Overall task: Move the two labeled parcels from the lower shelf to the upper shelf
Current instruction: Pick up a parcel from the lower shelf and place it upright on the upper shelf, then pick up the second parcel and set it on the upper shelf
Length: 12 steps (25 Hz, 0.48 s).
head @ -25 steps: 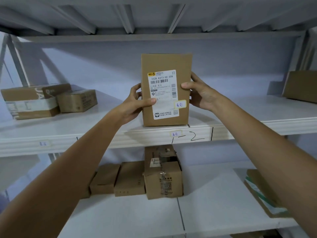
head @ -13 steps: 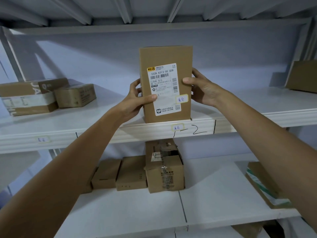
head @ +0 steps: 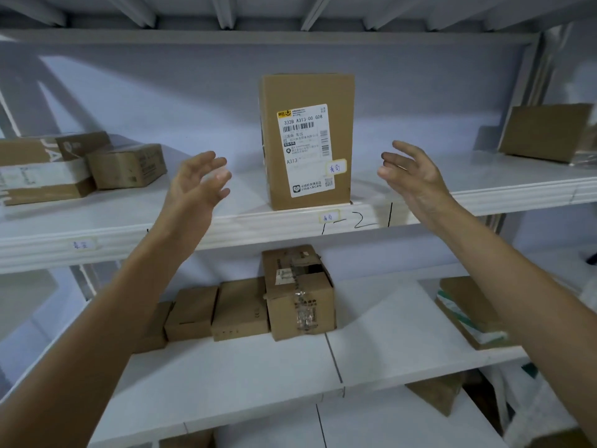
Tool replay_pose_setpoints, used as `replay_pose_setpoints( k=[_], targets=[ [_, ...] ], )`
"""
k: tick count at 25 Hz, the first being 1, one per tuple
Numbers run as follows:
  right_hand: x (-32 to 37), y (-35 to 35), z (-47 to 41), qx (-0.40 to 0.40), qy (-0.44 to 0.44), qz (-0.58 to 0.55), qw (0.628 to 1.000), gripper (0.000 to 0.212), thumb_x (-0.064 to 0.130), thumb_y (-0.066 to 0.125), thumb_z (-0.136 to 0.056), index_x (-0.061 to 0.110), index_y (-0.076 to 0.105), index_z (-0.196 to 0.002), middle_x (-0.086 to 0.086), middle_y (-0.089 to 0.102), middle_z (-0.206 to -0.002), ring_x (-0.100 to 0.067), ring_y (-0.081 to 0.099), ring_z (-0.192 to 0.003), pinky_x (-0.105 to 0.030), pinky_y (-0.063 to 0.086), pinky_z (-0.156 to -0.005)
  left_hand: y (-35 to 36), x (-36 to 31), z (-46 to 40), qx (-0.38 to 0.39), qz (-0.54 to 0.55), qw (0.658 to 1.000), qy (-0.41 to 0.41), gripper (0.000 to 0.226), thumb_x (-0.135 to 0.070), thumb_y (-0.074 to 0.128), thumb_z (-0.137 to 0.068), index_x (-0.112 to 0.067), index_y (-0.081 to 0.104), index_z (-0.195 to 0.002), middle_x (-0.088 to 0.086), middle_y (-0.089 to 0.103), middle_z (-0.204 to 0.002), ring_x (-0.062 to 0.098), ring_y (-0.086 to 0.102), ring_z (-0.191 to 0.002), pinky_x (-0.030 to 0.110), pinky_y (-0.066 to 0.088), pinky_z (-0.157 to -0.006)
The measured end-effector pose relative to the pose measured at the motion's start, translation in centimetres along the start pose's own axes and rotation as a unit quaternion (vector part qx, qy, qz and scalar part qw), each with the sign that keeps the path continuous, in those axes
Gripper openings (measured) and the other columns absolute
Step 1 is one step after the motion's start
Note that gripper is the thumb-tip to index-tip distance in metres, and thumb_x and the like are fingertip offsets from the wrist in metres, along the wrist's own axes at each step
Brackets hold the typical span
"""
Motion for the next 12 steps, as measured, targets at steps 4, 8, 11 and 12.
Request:
replay_pose_setpoints(
  k=[4,8,11,12],
  targets=[
    [-0.9,-2.0,3.1,-0.035,-0.003,-0.019,0.999,0.05,0.013,0.077,-0.081,0.024,0.058,-0.126,-0.005,0.062,-0.131,-0.018,0.057,-0.127,-0.028,0.045,-0.101,4.0,1.4,4.2,0.103,-0.007,0.994,-0.017,0.054,-0.037,0.08,-0.066,-0.027,0.06,-0.115,-0.006,0.066,-0.121,0.012,0.065,-0.111,0.031,0.049,-0.096],
    [-1.5,-5.5,5.5,-0.05,0.014,-0.017,0.999,0.045,0.01,0.075,-0.083,0.022,0.059,-0.124,-0.006,0.063,-0.129,-0.018,0.061,-0.122,-0.03,0.048,-0.102,10.6,5.2,6.9,0.141,0.001,0.986,-0.088,0.04,-0.026,0.071,-0.073,-0.022,0.06,-0.112,0.001,0.064,-0.123,0.018,0.062,-0.113,0.036,0.045,-0.099],
    [-1.6,-10.7,7.1,-0.064,0.024,-0.03,0.997,0.041,-0.001,0.069,-0.087,0.015,0.058,-0.122,-0.01,0.063,-0.123,-0.011,0.07,-0.105,-0.022,0.054,-0.089,16.4,8.8,8.0,0.127,0.003,0.981,-0.145,0.027,-0.016,0.065,-0.082,-0.019,0.059,-0.108,0.01,0.058,-0.127,0.023,0.058,-0.112,0.04,0.044,-0.101],
    [-1.8,-13.0,7.7,-0.069,0.032,-0.026,0.997,0.039,-0.002,0.069,-0.087,0.015,0.058,-0.121,-0.01,0.063,-0.121,-0.008,0.071,-0.099,-0.019,0.054,-0.084,18.7,10.0,8.2,0.124,0.003,0.979,-0.16,0.022,-0.011,0.066,-0.086,-0.019,0.059,-0.105,0.01,0.058,-0.124,0.021,0.06,-0.107,0.039,0.044,-0.099]
  ],
)
Point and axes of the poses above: each hand's wrist, its own z-axis away from the middle knuckle, its own y-axis out of the palm, x = y × z, the point moved 6 cm from there along -z, towards the middle knuckle
